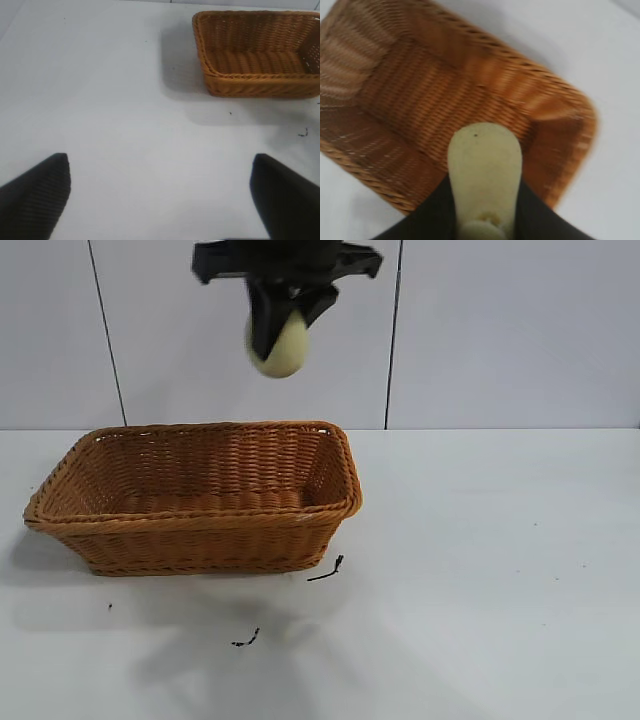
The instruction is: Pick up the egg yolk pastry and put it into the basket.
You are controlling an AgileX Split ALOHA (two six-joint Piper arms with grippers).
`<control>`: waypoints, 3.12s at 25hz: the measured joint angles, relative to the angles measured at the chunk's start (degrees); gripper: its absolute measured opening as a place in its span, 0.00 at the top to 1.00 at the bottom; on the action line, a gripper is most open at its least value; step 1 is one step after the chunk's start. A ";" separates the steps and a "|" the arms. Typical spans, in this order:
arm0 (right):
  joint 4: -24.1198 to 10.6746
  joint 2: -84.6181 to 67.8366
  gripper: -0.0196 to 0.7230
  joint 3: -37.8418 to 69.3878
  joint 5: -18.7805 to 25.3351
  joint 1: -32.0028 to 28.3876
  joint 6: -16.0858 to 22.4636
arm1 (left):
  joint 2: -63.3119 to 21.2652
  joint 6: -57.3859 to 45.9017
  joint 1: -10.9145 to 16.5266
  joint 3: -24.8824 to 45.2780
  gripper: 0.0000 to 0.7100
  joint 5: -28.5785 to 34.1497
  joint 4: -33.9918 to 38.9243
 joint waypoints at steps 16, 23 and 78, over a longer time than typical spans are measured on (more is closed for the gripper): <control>0.88 4.88 0.08 -5.91 0.39 -0.13 0.22 | 0.00 0.00 0.00 0.00 0.02 0.00 0.00; 0.82 3.97 0.04 -18.21 5.58 -1.41 0.24 | 0.00 0.00 0.00 0.00 0.02 0.00 0.00; 0.25 -84.16 0.04 78.10 6.23 -36.92 -9.55 | 0.00 0.00 0.00 0.00 0.02 0.00 0.00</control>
